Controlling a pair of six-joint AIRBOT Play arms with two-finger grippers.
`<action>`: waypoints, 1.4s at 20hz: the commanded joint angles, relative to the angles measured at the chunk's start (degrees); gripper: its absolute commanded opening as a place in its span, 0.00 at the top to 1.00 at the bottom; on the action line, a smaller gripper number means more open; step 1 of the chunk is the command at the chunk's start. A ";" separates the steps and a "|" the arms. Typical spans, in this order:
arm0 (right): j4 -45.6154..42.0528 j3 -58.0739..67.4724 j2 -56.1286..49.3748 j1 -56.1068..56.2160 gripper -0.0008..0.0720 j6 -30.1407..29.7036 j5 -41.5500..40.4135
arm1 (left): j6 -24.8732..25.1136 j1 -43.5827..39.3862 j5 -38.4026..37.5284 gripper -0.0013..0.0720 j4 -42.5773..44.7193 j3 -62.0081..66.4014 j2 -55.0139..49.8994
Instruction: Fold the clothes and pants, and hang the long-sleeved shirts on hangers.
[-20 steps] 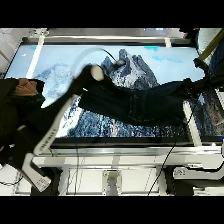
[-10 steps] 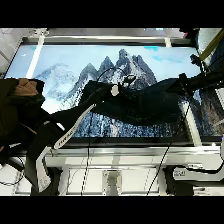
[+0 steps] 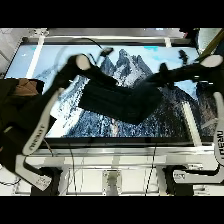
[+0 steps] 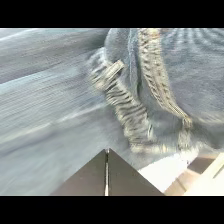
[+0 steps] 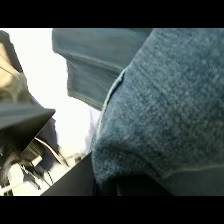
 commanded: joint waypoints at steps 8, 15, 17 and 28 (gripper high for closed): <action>-0.31 1.49 -11.54 35.85 0.07 2.03 -47.04 | 3.54 16.17 -14.19 0.95 2.80 0.02 12.68; -24.02 5.81 -4.61 17.73 0.08 1.57 -8.66 | 3.56 23.52 -17.79 0.95 2.82 -0.04 12.94; -31.17 5.03 -1.97 11.85 0.08 0.98 0.63 | 3.54 23.91 -17.73 0.95 2.82 -0.04 12.92; 4.59 -20.28 -11.65 5.60 0.08 -21.99 -22.51 | 3.04 22.56 -17.55 0.95 2.14 -0.07 12.31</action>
